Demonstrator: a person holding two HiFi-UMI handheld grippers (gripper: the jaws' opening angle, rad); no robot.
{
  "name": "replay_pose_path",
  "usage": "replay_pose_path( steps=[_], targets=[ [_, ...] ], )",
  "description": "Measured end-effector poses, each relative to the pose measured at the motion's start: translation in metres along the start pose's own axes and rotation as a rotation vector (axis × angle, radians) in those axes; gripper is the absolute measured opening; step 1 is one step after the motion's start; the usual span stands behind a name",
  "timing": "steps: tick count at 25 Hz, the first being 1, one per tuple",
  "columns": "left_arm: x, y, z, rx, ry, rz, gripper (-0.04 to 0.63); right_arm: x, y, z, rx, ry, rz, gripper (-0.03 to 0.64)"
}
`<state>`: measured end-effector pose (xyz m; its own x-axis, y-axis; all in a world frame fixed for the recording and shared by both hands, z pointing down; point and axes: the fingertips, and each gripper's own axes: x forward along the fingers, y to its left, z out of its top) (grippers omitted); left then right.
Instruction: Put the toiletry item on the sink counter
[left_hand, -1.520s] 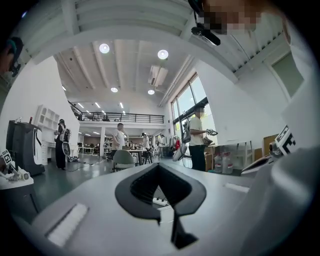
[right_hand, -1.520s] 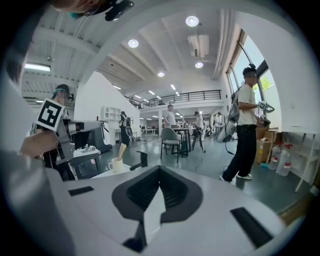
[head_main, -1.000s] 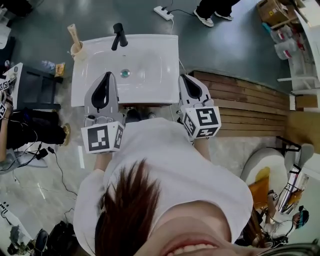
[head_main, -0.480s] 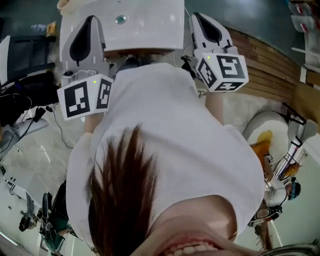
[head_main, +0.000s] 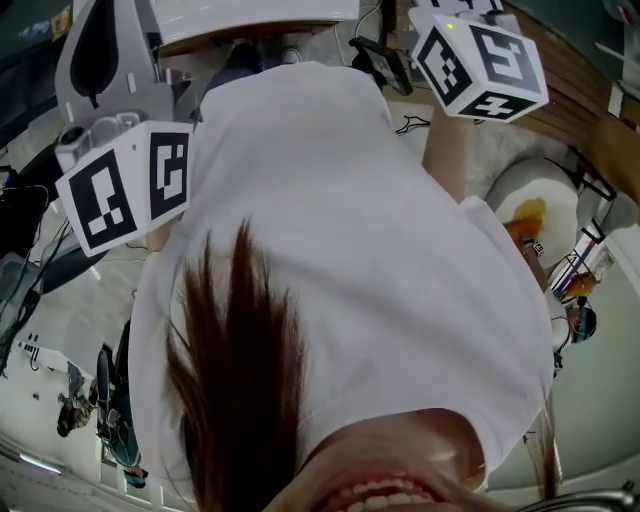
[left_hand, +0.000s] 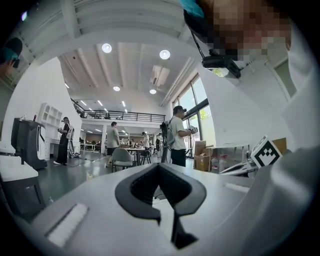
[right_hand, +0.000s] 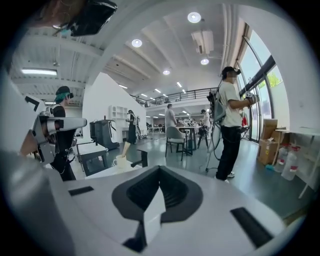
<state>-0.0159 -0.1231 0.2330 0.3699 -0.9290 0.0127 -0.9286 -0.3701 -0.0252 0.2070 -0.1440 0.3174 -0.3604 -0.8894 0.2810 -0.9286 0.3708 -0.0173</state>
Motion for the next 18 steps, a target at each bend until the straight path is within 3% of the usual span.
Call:
replay_pose_path(
  steps=[6,18],
  targets=[
    [-0.004,0.003,-0.003,0.004,0.016,0.010,0.008,-0.002,0.002,-0.003,-0.015,0.017,0.002,0.005],
    [-0.004,0.011,-0.020,-0.013,0.045,0.019,0.008,-0.017,-0.019,-0.030,0.003,0.062,-0.088,0.005]
  ],
)
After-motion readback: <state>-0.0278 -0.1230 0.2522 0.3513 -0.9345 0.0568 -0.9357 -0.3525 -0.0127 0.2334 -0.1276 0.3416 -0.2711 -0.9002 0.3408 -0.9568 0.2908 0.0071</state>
